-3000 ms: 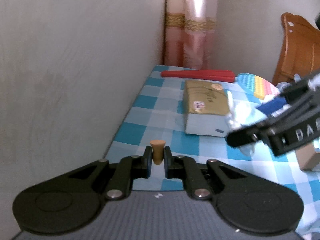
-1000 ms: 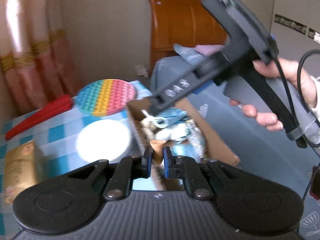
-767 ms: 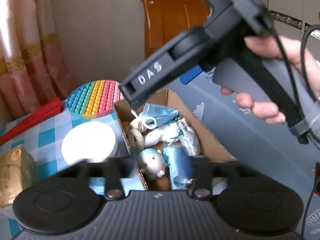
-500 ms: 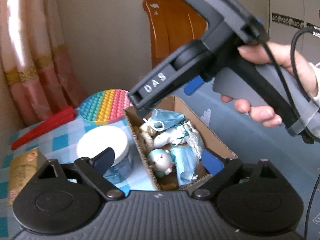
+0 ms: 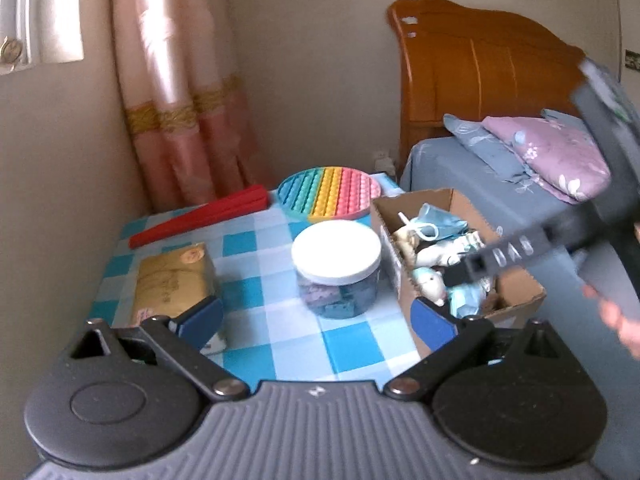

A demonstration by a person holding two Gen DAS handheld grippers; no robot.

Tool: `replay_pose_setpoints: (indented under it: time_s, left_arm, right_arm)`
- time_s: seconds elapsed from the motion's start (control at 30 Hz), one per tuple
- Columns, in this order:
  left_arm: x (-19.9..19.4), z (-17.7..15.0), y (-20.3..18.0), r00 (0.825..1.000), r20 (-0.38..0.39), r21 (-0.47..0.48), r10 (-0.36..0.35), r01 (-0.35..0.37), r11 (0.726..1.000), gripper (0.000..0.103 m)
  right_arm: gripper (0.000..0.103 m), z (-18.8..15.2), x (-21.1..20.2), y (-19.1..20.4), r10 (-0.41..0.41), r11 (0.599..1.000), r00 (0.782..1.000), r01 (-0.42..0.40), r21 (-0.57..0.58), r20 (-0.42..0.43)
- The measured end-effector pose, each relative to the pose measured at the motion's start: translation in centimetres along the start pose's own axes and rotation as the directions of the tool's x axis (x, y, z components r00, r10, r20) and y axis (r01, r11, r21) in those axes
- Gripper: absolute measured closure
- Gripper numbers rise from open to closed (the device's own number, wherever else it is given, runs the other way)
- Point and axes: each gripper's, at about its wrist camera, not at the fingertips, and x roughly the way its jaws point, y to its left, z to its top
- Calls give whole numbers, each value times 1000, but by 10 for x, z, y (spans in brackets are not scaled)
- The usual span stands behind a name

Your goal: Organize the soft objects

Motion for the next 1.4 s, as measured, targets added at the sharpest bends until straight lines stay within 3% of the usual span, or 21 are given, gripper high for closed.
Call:
replay_pose_setpoints:
  time_s: [0.17, 0.4, 0.57, 0.87, 1.4]
  left_arm:
    - [3, -6, 4, 1000, -23, -18, 0, -1, 1000, 3]
    - [8, -16, 3, 997, -80, -42, 12, -15, 999, 3]
    - [13, -20, -4, 989, -137, -61, 60, -69, 996, 3]
    - [13, -17, 2, 986, -160, -85, 48, -62, 994, 3]
    - [20, -13, -5, 984, -173, -40, 42, -50, 998, 3]
  right_arm:
    - [0, -35, -11, 15, -22, 999, 1000, 21, 46, 14]
    - [0, -75, -26, 31, -139, 987, 990, 136, 87, 27]
    - [0, -91, -32, 35, -208, 972, 978, 206, 109, 7]
    - [0, -90, -40, 43, -260, 963, 966, 259, 71, 8]
    - [0, -88, -38, 48, -282, 957, 959, 282, 68, -7]
